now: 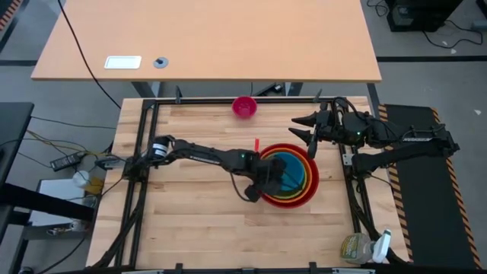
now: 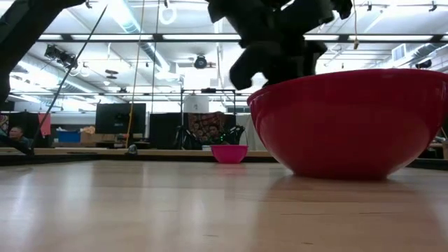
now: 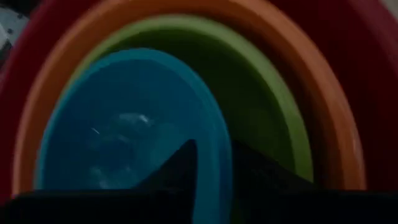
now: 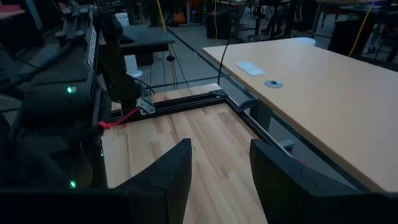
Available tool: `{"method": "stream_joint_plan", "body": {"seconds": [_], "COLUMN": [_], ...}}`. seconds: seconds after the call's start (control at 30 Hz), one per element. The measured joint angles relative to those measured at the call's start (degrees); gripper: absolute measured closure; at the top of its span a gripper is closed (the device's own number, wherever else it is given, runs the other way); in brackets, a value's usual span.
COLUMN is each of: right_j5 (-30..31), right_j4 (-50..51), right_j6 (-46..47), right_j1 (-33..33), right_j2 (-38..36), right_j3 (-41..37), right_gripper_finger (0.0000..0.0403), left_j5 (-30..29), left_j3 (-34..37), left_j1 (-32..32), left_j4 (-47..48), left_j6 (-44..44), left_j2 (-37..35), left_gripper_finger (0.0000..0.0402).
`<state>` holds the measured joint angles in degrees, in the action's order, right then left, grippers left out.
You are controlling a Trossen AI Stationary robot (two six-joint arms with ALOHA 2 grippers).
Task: Nest bowls inside each other
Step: Stack the blue bowl on top of the green bowl, then stack the pink bowl on top of the blue bowl
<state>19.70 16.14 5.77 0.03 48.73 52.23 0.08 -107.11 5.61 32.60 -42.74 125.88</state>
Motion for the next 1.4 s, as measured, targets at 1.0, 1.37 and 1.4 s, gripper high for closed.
{"method": "stream_joint_plan", "body": {"seconds": [1.0, 1.37, 1.4], "right_j5": [0.2, 0.2, 0.2], "right_j4": [1.5, 1.3, 1.2], "right_j6": [-0.7, -1.4, -1.4], "right_j1": [0.2, 0.2, 0.2], "right_j2": [0.3, 0.8, 0.8], "right_j3": [-1.1, -1.1, -1.1], "right_gripper_finger": [0.0233, 0.0233, 0.0233], "left_j5": [-6.7, -3.0, -0.9], "left_j3": [21.3, 23.2, 23.2], "left_j1": [-28.6, -36.1, -36.4], "left_j4": [0.0, -7.6, -7.2], "left_j6": [3.6, -7.1, -7.6], "left_j2": [-14.7, -13.3, -12.7], "left_gripper_finger": [0.0219, 0.0219, 0.0219]}}
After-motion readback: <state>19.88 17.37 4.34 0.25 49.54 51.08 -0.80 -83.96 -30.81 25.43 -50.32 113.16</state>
